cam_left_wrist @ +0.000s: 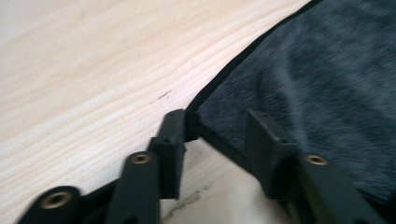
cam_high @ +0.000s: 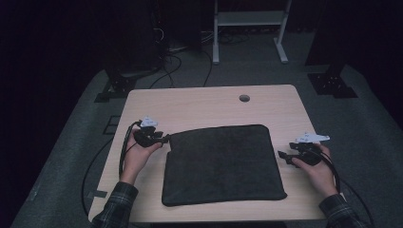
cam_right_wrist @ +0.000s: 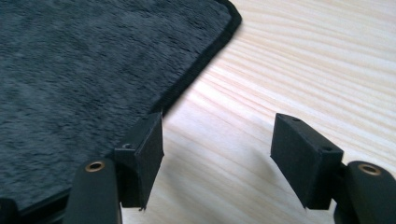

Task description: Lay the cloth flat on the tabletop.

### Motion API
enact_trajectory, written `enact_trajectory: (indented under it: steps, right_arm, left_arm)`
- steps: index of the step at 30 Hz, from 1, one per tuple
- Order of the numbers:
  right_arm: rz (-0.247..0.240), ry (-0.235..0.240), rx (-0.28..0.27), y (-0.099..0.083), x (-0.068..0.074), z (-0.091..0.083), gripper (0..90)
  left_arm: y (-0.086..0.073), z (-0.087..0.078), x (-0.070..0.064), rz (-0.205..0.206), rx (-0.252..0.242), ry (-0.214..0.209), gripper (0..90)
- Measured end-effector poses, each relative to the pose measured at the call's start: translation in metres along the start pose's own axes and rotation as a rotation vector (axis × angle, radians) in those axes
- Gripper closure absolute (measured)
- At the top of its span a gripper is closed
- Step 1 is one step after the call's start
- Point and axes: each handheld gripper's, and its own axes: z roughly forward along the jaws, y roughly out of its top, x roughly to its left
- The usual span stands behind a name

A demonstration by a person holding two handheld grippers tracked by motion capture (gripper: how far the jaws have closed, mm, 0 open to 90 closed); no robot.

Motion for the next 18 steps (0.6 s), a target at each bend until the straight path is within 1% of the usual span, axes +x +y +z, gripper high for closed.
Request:
enact_trajectory:
  steps: [1,2,3,4,5,6,7,9,10,12,14,15,17,18]
  right_arm:
    - [0.006,0.002,0.000,-0.001,-0.002,0.001,33.6]
    - [0.013,0.006,0.004,-0.002,-0.004,0.002,33.6]
    - [0.012,0.003,0.003,-0.002,-0.004,0.002,33.7]
    - [0.012,0.003,0.003,-0.002,-0.004,0.002,33.7]
    - [0.010,-0.001,0.007,-0.003,-0.005,0.003,33.7]
    - [0.011,-0.002,0.009,-0.003,-0.005,0.003,33.7]
    - [0.011,-0.002,0.009,-0.003,-0.005,0.003,33.7]
    - [0.010,-0.002,0.012,-0.003,-0.006,0.003,33.9]
    - [0.011,-0.002,0.010,-0.004,-0.006,0.003,33.9]
    - [0.012,-0.001,0.008,-0.004,-0.006,0.003,33.6]
    - [0.010,-0.001,0.006,-0.004,-0.007,0.003,33.1]
    - [0.008,-0.001,0.005,-0.004,-0.007,0.003,32.6]
    - [0.002,-0.001,0.007,-0.004,-0.007,0.003,31.4]
    - [-0.001,-0.002,0.008,-0.004,-0.007,0.004,30.9]
  left_arm:
    - [0.000,0.004,0.002,-0.006,0.003,0.004,65.7]
    - [-0.001,0.011,0.006,-0.008,0.018,0.012,70.7]
    - [-0.001,0.011,0.006,-0.008,0.018,0.012,72.0]
    - [0.000,0.014,0.007,-0.002,0.032,0.020,72.0]
    - [0.000,0.019,0.009,-0.011,0.030,0.021,77.6]
    - [0.000,0.019,0.009,-0.011,0.030,0.021,81.8]
    - [0.000,0.021,0.010,-0.015,0.036,0.014,81.8]
    - [0.002,0.024,0.012,-0.020,0.048,0.033,87.3]
    - [0.004,0.024,0.014,-0.024,0.046,0.045,88.4]
    - [0.007,0.024,0.018,-0.026,0.025,0.072,88.8]
    - [0.008,0.024,0.023,-0.036,-0.017,0.090,88.8]
    - [0.008,0.024,0.025,-0.039,-0.026,0.098,88.7]
    - [0.005,0.026,0.028,-0.041,-0.033,0.101,88.1]
    - [0.004,0.026,0.030,-0.035,-0.031,0.109,87.6]
